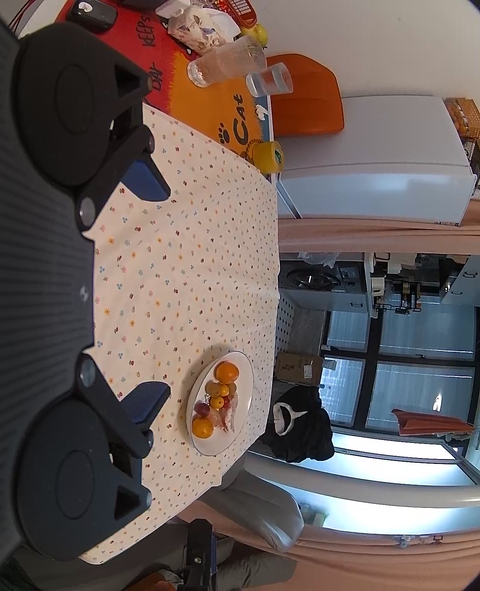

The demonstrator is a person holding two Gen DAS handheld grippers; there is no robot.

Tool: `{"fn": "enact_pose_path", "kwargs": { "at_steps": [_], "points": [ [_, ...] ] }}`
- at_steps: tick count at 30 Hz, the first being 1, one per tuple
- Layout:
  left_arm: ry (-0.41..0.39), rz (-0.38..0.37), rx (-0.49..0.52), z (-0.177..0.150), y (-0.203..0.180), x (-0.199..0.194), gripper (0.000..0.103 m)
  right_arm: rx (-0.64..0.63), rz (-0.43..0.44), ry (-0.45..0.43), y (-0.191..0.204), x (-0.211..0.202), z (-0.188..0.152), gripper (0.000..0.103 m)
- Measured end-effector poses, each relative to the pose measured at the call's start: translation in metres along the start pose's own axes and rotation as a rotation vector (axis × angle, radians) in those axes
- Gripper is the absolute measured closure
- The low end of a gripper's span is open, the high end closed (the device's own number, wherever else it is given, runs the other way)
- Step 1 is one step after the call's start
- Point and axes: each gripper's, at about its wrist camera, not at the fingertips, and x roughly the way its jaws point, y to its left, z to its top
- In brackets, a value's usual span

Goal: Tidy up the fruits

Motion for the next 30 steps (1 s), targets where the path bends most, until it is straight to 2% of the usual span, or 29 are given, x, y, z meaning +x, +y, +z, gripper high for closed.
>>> {"fn": "enact_pose_path", "kwargs": {
  "at_steps": [13, 30],
  "points": [
    [-0.020, 0.007, -0.015, 0.0021, 0.0089, -0.0059, 0.000, -0.019, -0.004, 0.005, 0.0040, 0.0010, -0.0001, 0.000],
    [-0.007, -0.001, -0.006, 0.0000, 0.0069, -0.0035, 0.000, -0.041, -0.019, 0.005, 0.0063, 0.0032, -0.0003, 0.000]
  ]
}}
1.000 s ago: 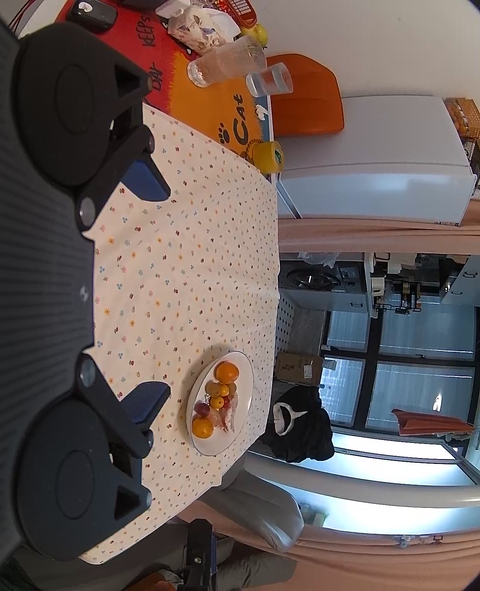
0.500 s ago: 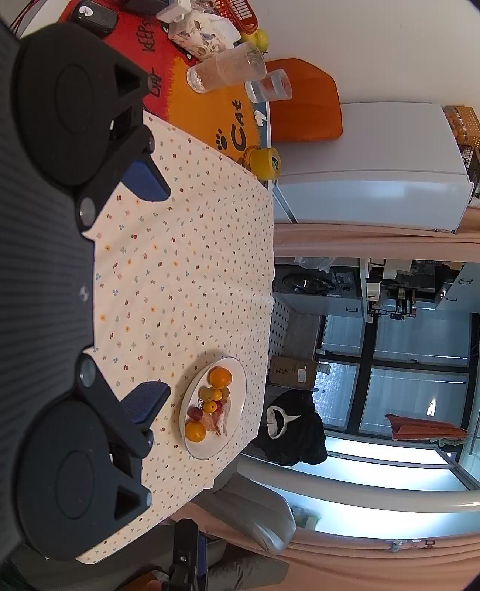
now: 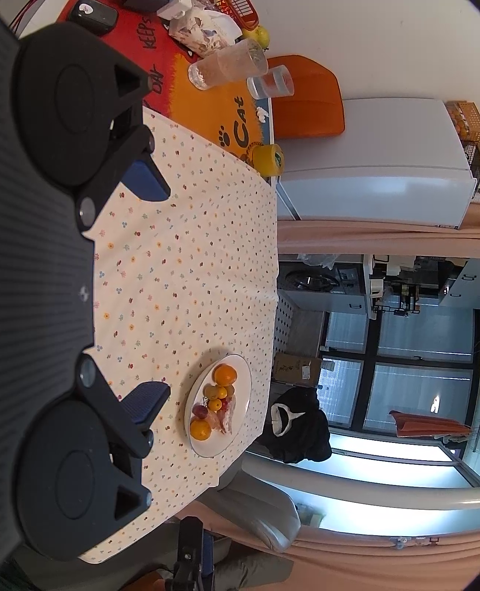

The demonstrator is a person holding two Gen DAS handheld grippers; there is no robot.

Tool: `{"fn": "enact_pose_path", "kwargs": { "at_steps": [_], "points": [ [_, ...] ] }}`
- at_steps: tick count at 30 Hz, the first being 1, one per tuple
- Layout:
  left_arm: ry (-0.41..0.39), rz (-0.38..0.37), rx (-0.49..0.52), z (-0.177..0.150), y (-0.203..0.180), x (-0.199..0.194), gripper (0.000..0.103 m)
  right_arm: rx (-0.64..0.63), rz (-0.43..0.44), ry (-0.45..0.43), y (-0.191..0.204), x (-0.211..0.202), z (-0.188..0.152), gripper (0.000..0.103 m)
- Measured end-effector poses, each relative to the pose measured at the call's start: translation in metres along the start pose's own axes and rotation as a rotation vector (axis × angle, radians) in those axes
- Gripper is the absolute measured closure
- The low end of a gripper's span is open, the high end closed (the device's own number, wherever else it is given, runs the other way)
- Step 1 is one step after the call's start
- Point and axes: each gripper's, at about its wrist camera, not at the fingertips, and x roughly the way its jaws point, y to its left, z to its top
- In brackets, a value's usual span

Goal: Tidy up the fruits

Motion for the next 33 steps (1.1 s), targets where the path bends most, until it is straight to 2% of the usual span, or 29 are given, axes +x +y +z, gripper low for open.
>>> {"fn": "enact_pose_path", "kwargs": {
  "at_steps": [33],
  "points": [
    [0.023, -0.017, -0.005, -0.0037, -0.0020, 0.0045, 0.000, -0.011, -0.014, 0.013, -0.0005, 0.0005, -0.0021, 0.000]
  ]
}}
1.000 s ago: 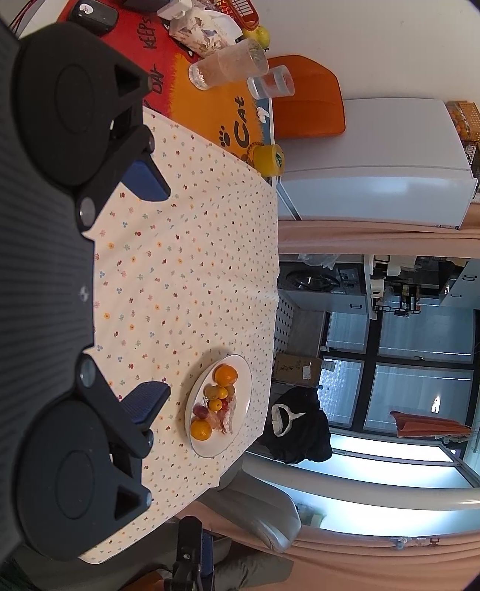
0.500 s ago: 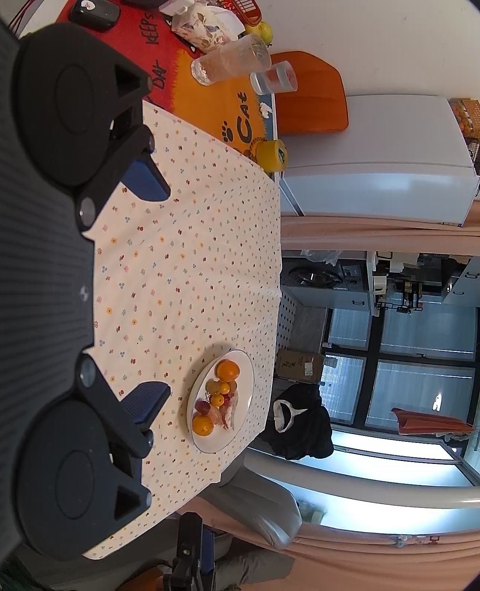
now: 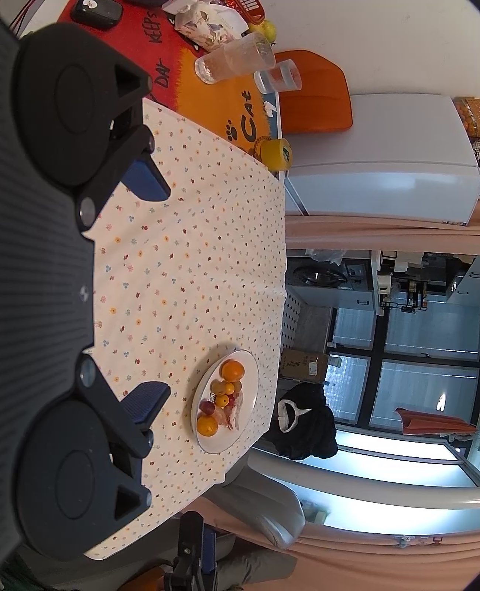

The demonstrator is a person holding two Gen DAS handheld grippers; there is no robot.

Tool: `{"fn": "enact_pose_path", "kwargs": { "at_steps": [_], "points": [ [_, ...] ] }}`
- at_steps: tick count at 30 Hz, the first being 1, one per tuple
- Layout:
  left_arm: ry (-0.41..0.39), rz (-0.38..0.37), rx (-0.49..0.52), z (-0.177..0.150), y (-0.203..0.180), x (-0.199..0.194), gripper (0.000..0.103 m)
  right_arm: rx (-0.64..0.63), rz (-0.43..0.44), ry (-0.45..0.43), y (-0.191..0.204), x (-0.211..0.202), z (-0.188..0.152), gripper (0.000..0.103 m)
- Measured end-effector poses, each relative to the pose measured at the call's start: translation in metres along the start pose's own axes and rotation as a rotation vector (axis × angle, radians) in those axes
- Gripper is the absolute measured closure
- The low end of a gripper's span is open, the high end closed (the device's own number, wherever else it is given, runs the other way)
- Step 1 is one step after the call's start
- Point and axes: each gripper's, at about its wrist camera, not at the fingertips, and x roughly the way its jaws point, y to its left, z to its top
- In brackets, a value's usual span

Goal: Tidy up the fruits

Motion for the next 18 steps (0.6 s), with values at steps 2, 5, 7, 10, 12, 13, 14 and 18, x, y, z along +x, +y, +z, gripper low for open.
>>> {"fn": "enact_pose_path", "kwargs": {
  "at_steps": [2, 5, 7, 10, 12, 13, 14, 18],
  "points": [
    [0.003, 0.001, 0.000, -0.0016, 0.0003, 0.0006, 0.000, -0.001, -0.001, 0.002, -0.0005, 0.0006, -0.0002, 0.000],
    [0.006, 0.001, -0.001, -0.0021, 0.0012, 0.0017, 0.000, -0.002, -0.004, 0.007, -0.0006, 0.0023, -0.0006, 0.000],
    [0.005, 0.002, -0.001, -0.0023, 0.0011, 0.0017, 0.000, -0.005, -0.008, 0.010, -0.0009, 0.0036, -0.0012, 0.000],
    [0.006, 0.008, -0.006, -0.0024, 0.0019, 0.0029, 0.000, -0.007, -0.015, 0.017, 0.0002, 0.0045, -0.0018, 0.000],
    [0.010, 0.015, -0.009, -0.0022, 0.0029, 0.0048, 0.000, -0.010, -0.025, 0.020, 0.0009, 0.0057, -0.0022, 0.000],
    [0.012, 0.016, -0.010, -0.0024, 0.0034, 0.0055, 0.000, -0.012, -0.028, 0.022, 0.0012, 0.0062, -0.0024, 0.000],
    [0.014, 0.017, -0.011, -0.0026, 0.0038, 0.0062, 0.000, -0.013, -0.029, 0.024, 0.0014, 0.0070, -0.0027, 0.000],
    [0.020, 0.020, -0.011, -0.0026, 0.0046, 0.0079, 0.000, -0.018, -0.030, 0.031, 0.0018, 0.0092, -0.0032, 0.000]
  ]
}}
